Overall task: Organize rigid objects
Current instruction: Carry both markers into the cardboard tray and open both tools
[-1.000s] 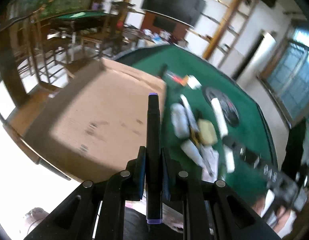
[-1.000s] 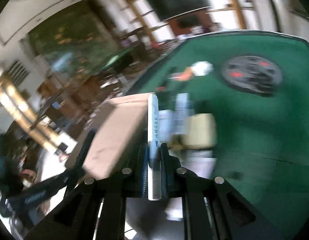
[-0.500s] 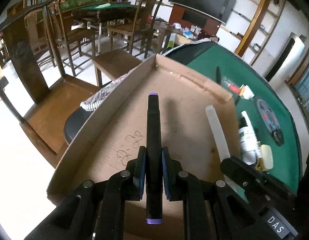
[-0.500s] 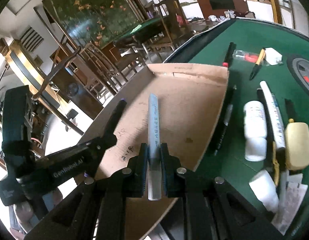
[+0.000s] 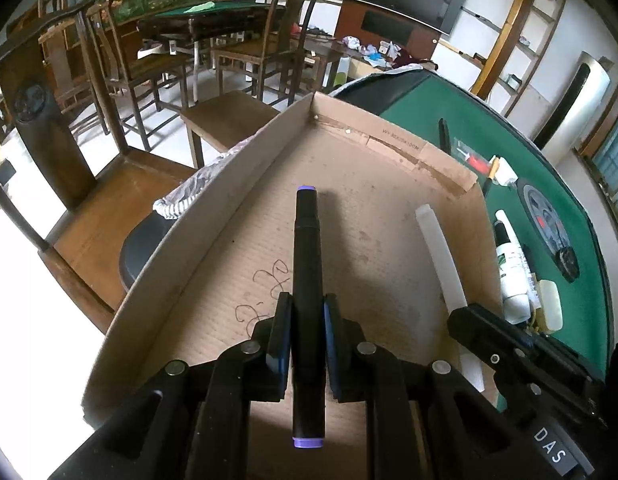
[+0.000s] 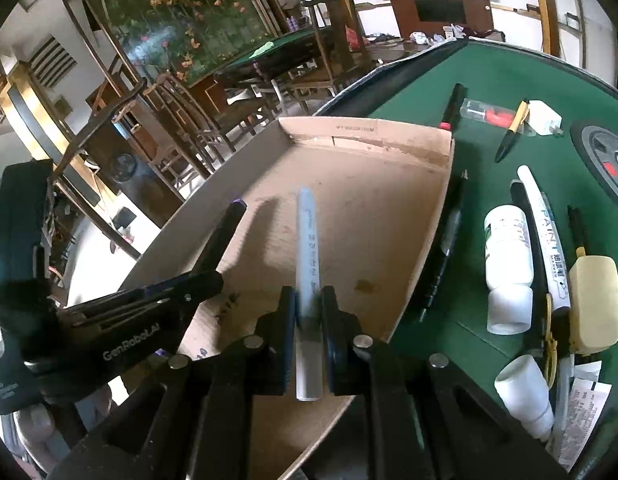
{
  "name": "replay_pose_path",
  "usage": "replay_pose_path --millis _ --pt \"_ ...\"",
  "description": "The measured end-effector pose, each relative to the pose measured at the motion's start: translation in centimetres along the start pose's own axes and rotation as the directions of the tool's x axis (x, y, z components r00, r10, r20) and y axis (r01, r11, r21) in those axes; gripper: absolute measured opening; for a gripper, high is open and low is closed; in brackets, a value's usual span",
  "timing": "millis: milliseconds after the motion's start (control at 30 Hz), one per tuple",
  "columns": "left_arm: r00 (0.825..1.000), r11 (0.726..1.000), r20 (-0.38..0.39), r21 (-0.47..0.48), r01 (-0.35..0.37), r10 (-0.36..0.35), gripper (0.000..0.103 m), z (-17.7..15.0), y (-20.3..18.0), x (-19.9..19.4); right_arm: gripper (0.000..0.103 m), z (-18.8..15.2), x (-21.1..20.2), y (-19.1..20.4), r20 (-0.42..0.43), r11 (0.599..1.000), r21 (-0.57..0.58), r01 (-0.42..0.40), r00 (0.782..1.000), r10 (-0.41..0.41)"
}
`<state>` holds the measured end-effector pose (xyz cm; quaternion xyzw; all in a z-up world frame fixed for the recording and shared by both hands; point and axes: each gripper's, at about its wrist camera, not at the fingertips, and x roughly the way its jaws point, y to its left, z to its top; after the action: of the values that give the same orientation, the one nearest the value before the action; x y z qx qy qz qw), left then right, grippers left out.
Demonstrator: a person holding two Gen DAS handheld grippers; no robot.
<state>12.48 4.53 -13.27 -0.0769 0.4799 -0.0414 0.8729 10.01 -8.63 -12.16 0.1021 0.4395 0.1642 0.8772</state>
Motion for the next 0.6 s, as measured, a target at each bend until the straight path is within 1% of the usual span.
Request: replay_pose_path --millis 133,233,333,400,433,467,533,567,600 --pt "1.000 1.000 0.007 0.007 -0.021 0.021 0.014 -0.5 0.1 -0.3 0.012 -0.1 0.5 0.2 -0.020 1.000 0.000 -0.008 1.000 0.008" --pt "0.999 0.999 -0.008 0.016 -0.043 0.043 0.015 -1.3 0.3 -0.5 0.012 -0.3 1.0 1.2 -0.037 0.999 -0.043 0.027 0.999 -0.029" --pt "0.997 0.996 0.002 0.038 -0.076 0.076 0.015 -1.7 -0.1 -0.7 0.012 -0.8 1.5 2.0 -0.034 0.992 -0.094 0.088 0.995 -0.091" --pt "0.996 0.995 0.014 0.039 -0.090 0.089 0.018 -1.8 -0.1 -0.7 0.012 -1.0 1.6 2.4 -0.024 0.986 -0.121 0.111 0.993 -0.115" --pt "0.995 0.995 0.018 0.037 -0.094 0.094 0.031 -1.8 0.0 -0.7 0.013 -1.1 1.6 2.5 -0.028 0.985 -0.130 0.112 0.993 -0.116" --pt "0.995 0.994 0.027 0.032 -0.101 0.100 0.053 -1.9 0.0 -0.8 0.014 -1.1 1.6 2.5 -0.032 0.985 -0.135 0.104 0.994 -0.109" --pt "0.992 0.993 0.056 0.012 -0.116 0.115 0.064 -2.1 0.4 -1.3 0.021 -1.3 1.3 2.4 -0.034 0.988 -0.133 0.077 0.996 -0.083" --pt "0.992 0.994 0.060 0.000 -0.111 0.111 0.065 -2.1 0.7 -1.6 0.026 -1.2 0.9 2.3 -0.024 0.989 -0.129 0.076 0.997 -0.080" --pt "0.993 0.994 0.061 -0.007 -0.105 0.105 0.067 -2.1 0.7 -1.7 0.036 -1.3 0.4 2.0 -0.011 0.990 -0.121 0.067 0.998 -0.069"
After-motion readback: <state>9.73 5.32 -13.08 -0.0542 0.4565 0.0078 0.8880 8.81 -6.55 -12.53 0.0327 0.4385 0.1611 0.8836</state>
